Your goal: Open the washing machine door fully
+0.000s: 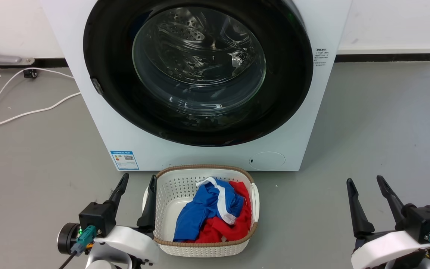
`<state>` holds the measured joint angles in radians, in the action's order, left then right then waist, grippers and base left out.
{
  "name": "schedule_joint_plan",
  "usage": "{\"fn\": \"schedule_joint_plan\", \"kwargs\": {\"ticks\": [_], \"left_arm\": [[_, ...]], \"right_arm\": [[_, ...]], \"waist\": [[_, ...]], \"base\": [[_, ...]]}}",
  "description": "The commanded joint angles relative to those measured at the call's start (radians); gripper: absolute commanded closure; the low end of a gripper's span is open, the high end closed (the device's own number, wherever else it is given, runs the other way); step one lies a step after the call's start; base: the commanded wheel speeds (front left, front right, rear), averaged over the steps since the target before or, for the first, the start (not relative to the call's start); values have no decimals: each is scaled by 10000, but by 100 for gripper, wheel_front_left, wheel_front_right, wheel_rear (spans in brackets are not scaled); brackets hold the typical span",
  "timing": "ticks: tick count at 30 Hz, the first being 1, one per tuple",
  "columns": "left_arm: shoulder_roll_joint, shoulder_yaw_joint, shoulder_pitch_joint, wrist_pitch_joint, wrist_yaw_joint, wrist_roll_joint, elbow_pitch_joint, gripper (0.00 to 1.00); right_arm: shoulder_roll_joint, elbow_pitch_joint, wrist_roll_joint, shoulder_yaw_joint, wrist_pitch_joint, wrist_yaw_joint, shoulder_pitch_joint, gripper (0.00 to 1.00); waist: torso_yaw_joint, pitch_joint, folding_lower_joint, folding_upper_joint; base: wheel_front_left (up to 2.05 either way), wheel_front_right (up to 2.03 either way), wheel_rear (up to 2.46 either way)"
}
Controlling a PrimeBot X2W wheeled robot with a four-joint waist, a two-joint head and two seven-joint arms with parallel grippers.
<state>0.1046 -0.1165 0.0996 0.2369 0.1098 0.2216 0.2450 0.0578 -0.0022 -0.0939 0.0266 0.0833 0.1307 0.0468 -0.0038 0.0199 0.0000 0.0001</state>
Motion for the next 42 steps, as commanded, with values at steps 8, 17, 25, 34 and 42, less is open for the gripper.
{"fn": "schedule_joint_plan", "kwargs": {"ticks": [8,17,25,34,42], "left_arm": [[-39,69,50,212,-37,-468,77,0],[-58,138,27,307,-55,-731,207,0],[-78,236,-15,286,-80,-627,269,0],[-65,276,-27,286,-77,-637,299,0],[-63,310,-54,286,-116,-652,275,0]], "right_arm": [[-71,-67,331,-23,130,-1,130,0],[-86,17,397,-27,205,-1,101,0],[-89,167,149,4,265,-1,6,0],[-89,267,56,15,341,-1,-41,0],[-90,361,-150,43,298,1,-79,100]], "waist": [[-26,10,0,-1],[-41,-10,0,-1],[-68,-41,0,-1],[-64,-39,0,-1],[-45,-61,0,-1]], "base": [[0,0,0],[0,0,0],[0,0,0],[0,0,0],[0,0,0]]}}
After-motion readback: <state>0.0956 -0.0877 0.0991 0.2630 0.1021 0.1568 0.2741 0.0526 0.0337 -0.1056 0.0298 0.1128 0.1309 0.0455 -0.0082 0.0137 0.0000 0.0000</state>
